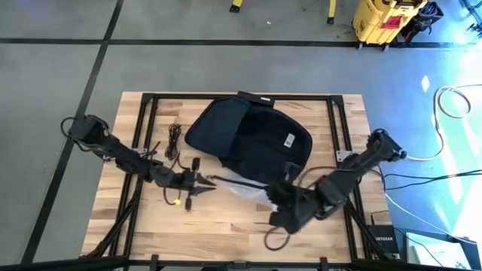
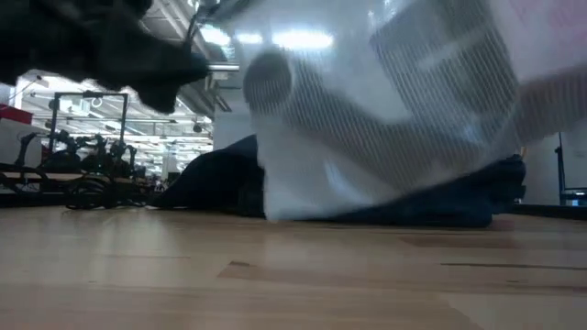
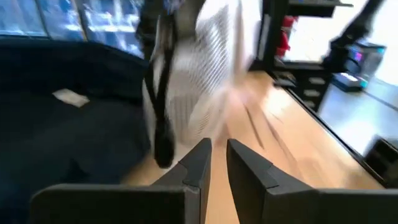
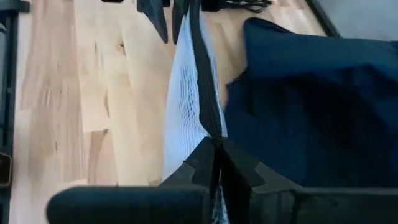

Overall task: Unpack backpack
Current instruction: Remove the transparent zip bag from the black backpack, then open the transparent zip bag

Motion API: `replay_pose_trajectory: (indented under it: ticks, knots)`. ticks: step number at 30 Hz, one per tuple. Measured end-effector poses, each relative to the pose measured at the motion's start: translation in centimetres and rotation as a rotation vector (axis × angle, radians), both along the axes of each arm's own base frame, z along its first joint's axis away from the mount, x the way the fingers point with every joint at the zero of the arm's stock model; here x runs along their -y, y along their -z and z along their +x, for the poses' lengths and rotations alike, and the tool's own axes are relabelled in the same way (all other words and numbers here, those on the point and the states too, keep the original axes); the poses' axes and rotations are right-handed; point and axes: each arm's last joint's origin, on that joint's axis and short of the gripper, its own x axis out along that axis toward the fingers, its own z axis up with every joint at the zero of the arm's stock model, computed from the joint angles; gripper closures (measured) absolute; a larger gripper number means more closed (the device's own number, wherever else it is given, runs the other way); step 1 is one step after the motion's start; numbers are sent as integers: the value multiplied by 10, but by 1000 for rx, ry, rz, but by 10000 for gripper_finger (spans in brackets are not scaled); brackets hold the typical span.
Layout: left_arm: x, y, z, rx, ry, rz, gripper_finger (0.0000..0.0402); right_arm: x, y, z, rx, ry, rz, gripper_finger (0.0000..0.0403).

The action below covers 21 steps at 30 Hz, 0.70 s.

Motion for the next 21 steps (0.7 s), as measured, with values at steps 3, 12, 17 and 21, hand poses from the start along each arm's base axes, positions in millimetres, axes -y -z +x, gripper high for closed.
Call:
replay_pose_trajectory:
  ticks: [3, 12, 17, 21]
  knots:
    - [9, 1, -5, -2, 100, -17, 365, 5, 13, 14, 38, -29, 15, 403]
    - [26, 1, -16, 6, 133, 1, 365, 12, 33, 27, 49, -63, 52, 403]
    - [27, 2, -18, 12, 83, 52, 365, 10, 34, 25, 45, -64, 81, 403]
    - [27, 2, -19, 17, 89, 101, 365, 9, 34, 25, 44, -67, 84, 403]
